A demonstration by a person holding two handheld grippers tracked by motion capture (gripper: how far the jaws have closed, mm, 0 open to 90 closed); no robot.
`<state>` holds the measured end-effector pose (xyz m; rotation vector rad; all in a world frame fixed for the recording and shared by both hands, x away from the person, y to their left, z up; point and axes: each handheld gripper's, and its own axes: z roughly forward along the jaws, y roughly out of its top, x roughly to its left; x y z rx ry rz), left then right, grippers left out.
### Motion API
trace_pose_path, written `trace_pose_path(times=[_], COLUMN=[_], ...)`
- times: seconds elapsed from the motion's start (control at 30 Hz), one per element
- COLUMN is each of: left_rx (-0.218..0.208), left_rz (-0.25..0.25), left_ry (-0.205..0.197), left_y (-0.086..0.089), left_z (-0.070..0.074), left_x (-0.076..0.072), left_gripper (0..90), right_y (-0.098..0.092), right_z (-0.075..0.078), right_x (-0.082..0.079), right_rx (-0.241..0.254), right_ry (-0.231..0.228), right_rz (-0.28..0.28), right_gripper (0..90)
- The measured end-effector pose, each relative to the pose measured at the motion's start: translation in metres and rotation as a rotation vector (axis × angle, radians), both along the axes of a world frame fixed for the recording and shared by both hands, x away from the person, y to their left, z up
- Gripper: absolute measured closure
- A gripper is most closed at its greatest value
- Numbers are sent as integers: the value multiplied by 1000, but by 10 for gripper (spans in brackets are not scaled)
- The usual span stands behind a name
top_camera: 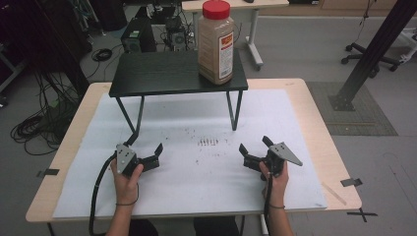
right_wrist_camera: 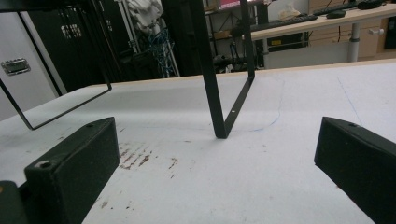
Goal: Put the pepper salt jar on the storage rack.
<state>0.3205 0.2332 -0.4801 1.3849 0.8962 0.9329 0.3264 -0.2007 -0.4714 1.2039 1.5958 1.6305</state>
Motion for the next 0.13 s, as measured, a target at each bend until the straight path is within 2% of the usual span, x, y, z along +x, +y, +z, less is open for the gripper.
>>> trace_pose_path(times=[0.13], left_rx=[0], left_rz=[0], left_ry=[0], left_y=[0], left_z=[0], left_x=[0], left_gripper=[2], right_y=[-1], right_z=[0], right_x=[-1], right_rx=[4], right_ry=[0], right_rz=[-6], right_gripper=[1])
